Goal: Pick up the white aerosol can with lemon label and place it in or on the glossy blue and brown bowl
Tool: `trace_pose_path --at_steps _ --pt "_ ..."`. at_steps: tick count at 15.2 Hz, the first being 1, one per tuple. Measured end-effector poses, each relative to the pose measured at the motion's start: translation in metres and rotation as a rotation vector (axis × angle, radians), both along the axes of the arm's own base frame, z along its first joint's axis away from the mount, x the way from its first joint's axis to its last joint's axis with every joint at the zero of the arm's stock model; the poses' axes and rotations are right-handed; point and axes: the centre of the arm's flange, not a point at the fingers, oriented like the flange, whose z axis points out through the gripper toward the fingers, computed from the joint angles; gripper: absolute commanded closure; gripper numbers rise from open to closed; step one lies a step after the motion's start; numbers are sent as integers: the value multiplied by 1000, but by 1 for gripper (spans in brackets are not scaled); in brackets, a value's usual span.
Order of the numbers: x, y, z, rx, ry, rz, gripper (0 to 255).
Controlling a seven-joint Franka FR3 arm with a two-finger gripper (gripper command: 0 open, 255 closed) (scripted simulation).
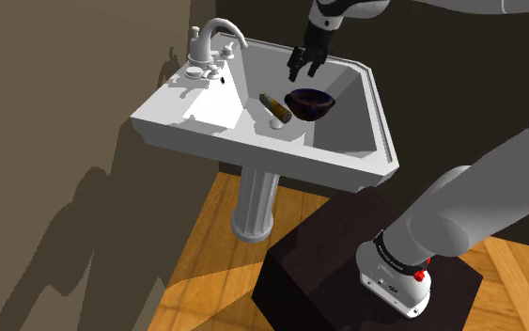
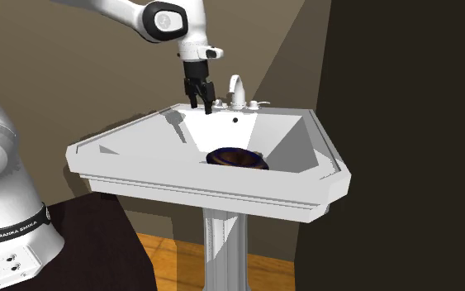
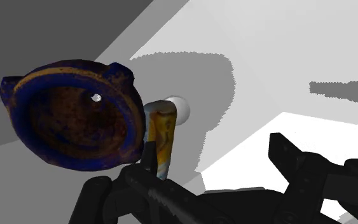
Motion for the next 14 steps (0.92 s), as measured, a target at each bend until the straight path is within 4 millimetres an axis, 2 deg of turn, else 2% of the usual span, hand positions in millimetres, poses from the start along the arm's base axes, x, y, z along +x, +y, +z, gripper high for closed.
trace_pose_path --at_steps 14 --pt "135 -60 -130 52 102 35 0"
